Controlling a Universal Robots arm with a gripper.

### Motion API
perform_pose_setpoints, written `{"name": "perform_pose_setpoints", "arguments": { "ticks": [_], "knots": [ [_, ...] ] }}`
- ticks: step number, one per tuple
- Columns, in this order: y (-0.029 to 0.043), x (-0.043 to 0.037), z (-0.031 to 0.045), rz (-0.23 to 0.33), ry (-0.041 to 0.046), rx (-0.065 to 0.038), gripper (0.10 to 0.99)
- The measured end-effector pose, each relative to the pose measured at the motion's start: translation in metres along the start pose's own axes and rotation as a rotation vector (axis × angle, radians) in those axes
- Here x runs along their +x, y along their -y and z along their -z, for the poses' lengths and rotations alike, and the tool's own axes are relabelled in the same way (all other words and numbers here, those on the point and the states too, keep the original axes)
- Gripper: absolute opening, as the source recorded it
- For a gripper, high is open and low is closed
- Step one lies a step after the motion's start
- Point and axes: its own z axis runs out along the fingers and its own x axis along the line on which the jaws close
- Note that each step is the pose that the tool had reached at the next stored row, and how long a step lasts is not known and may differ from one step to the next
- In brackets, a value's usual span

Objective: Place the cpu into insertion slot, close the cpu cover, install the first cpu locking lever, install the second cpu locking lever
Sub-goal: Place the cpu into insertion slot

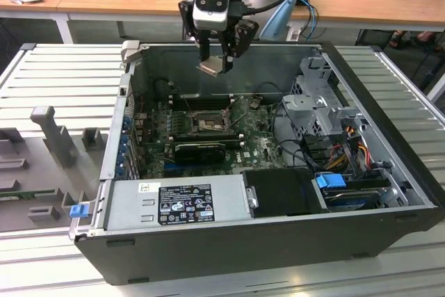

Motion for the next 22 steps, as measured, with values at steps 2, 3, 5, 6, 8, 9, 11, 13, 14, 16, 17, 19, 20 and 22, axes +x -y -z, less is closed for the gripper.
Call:
{"name": "perform_pose_setpoints", "arguments": {
  "ticks": [2,3,5,6,8,9,11,13,14,16,17,19,20,22],
  "knots": [
    [0.0,0.0,0.0,-0.01,0.0008,0.0,0.529],
    [0.0,0.0,0.0,-0.016,0.0014,0.0,0.529],
    [0.0,0.0,0.0,-0.028,0.0024,-0.001,0.529],
    [0.0,0.0,0.0,-0.033,0.0028,-0.001,0.529],
    [0.0,0.0,0.0,-0.046,0.0039,-0.001,0.529],
    [0.0,0.0,0.0,-0.05,0.0043,-0.001,0.529],
    [0.0,0.0,0.0,-0.059,0.005,-0.001,0.529],
    [0.0,0.0,0.0,-0.073,0.0061,-0.002,0.529],
    [0.0,0.0,0.0,-0.082,0.0069,-0.002,0.529],
    [0.0,0.0,0.0,-0.094,0.008,-0.002,0.529],
    [0.0,0.0,0.0,-0.099,0.0084,-0.002,0.529],
    [0.0,0.0,0.0,-0.109,0.0092,-0.002,0.529],
    [0.0,0.0,0.0,-0.113,0.0096,-0.002,0.529],
    [0.0,0.0,-0.0001,-0.14,0.0119,-0.003,0.529]
  ]
}}
